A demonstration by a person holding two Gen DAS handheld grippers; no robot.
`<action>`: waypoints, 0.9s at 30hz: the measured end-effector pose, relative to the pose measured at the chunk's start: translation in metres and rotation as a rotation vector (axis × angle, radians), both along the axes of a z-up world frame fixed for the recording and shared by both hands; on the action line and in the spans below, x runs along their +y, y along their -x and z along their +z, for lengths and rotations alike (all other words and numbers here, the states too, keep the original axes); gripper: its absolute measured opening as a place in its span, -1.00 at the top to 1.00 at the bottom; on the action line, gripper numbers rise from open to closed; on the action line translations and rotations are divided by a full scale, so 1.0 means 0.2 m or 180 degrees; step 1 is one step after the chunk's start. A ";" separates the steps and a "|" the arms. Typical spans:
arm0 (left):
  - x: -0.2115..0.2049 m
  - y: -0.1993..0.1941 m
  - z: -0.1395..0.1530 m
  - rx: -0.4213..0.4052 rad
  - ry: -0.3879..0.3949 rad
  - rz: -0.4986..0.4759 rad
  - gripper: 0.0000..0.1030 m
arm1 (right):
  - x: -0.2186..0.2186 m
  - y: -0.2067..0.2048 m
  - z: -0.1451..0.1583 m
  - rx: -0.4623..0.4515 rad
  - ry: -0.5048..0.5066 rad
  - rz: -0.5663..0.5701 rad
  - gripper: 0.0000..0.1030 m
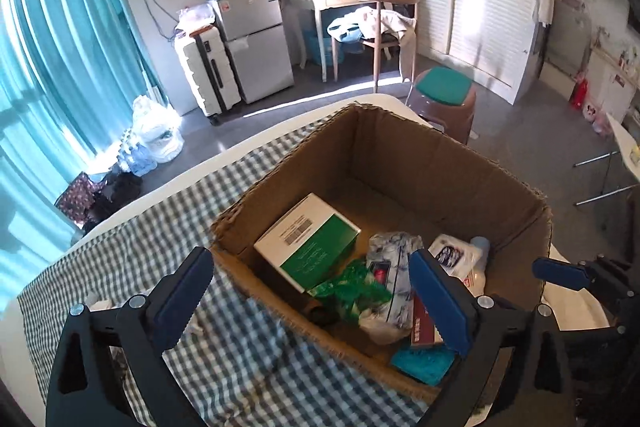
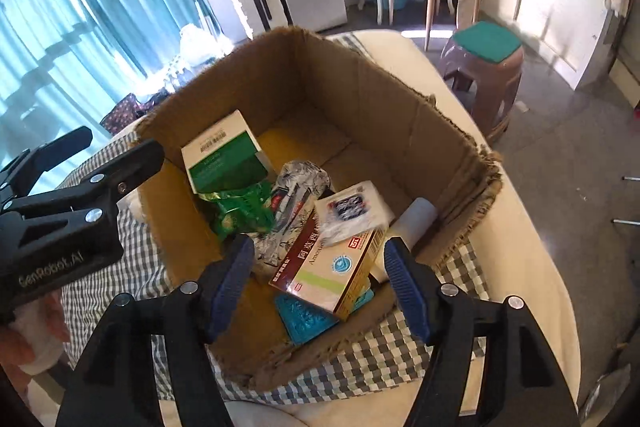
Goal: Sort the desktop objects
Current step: 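Carry the sachet and snack bag into the cardboard box and release both, then move both tools back toward the black cup and white plush toy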
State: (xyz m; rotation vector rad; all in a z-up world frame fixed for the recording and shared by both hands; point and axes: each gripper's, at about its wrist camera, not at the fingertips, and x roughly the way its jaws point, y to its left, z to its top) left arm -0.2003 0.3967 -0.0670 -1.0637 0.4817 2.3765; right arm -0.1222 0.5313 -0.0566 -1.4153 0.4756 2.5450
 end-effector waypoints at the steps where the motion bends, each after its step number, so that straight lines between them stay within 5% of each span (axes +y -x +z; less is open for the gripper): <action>1: -0.04 0.00 0.01 -0.0014 -0.0021 0.0033 -0.96 | -0.03 -0.03 0.03 0.0055 0.0004 0.0037 -0.31; 11: -0.67 -0.10 0.24 0.0119 0.0017 0.0642 -1.00 | -0.45 -0.18 0.32 0.0513 -0.0312 0.0610 -0.31; 18: -1.30 -0.18 0.35 0.0359 -0.0214 0.0955 -1.00 | -0.82 -0.22 0.35 0.0781 -0.0219 0.0967 -0.37; 23: -1.65 -0.15 0.29 0.0442 -0.0184 0.1305 -1.00 | -1.02 -0.18 0.27 0.0829 -0.0207 0.1199 -0.39; 27: -1.83 -0.12 0.10 0.0319 -0.0187 0.1462 -1.00 | -1.15 -0.10 0.17 0.0746 -0.0221 0.1310 -0.39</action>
